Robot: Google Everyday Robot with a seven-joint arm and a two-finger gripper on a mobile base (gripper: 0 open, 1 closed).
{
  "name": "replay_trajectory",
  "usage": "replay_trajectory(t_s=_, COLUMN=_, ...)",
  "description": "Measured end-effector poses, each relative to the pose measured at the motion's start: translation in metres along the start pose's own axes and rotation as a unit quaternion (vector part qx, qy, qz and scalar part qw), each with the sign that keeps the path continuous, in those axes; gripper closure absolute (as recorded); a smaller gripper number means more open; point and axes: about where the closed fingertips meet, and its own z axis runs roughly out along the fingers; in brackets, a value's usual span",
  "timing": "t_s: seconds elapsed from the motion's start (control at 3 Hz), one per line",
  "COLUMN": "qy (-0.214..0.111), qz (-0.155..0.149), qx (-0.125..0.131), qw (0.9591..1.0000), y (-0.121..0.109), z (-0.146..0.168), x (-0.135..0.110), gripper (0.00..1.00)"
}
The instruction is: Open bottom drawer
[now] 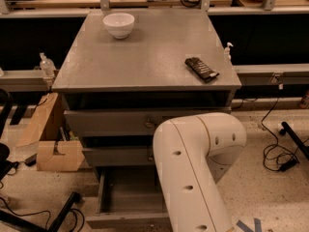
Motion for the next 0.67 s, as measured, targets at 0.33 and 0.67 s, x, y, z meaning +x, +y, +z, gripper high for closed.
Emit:
replay_trajectory(t_s=0.33, qy=0.0, qz=0.0, qx=0.0, qw=1.0, y=0.0, z=0.0, x=0.0, gripper=0.34)
replay_trajectory(t_s=0.67, qy=0.0, qz=0.0, qx=0.0, qw=1.0, y=0.0, z=0.0, x=0.0, gripper=0.05)
